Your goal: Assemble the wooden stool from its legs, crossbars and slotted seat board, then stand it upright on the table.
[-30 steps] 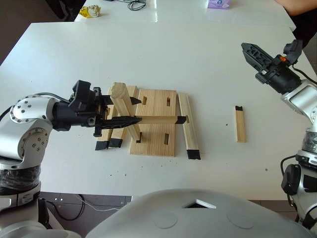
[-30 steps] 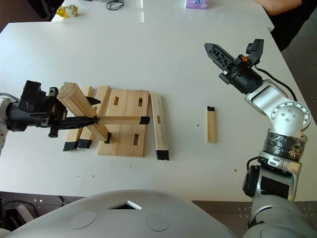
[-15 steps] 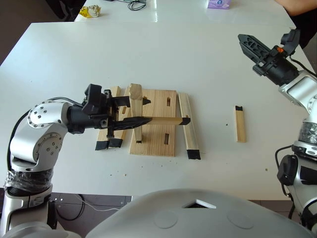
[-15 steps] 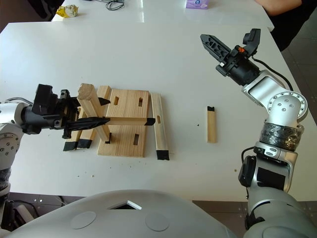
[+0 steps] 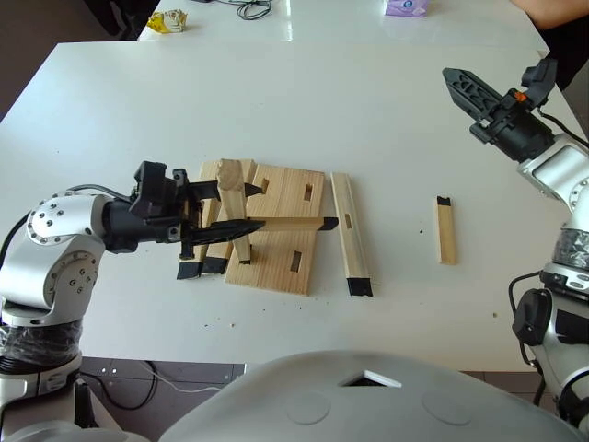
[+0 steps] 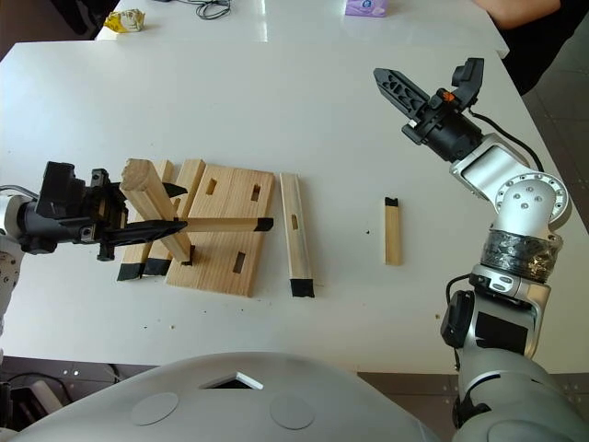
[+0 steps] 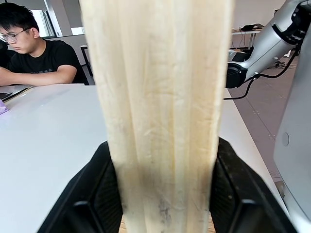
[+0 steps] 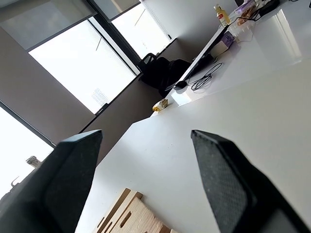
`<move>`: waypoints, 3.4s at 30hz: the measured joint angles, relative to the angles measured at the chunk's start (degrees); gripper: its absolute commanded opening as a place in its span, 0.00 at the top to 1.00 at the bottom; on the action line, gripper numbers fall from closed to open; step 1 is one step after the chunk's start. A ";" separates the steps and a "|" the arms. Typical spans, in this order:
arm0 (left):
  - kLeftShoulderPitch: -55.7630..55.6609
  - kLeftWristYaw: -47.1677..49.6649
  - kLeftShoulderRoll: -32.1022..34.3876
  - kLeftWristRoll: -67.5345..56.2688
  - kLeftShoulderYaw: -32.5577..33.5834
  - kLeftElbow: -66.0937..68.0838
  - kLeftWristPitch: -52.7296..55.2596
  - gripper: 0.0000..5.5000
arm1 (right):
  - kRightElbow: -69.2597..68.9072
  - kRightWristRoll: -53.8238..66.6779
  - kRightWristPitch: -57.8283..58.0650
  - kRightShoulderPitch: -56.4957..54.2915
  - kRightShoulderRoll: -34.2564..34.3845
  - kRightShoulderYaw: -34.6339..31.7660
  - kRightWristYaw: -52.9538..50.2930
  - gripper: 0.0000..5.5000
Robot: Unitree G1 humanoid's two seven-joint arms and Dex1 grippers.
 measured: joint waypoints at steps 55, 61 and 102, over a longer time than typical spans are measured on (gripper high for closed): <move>4.62 18.25 -15.24 0.79 -2.73 -7.78 -1.51 0.63 | 0.61 -6.80 1.39 -2.53 1.07 4.27 7.14 0.39; 5.37 18.84 -16.62 1.69 -3.51 -7.82 -3.19 0.63 | 2.97 -7.94 1.39 -5.27 0.98 4.71 8.89 0.39; 0.07 16.89 -17.07 -4.47 -3.04 -2.92 2.04 0.63 | 8.16 -14.38 1.40 -9.89 0.93 5.90 14.63 0.39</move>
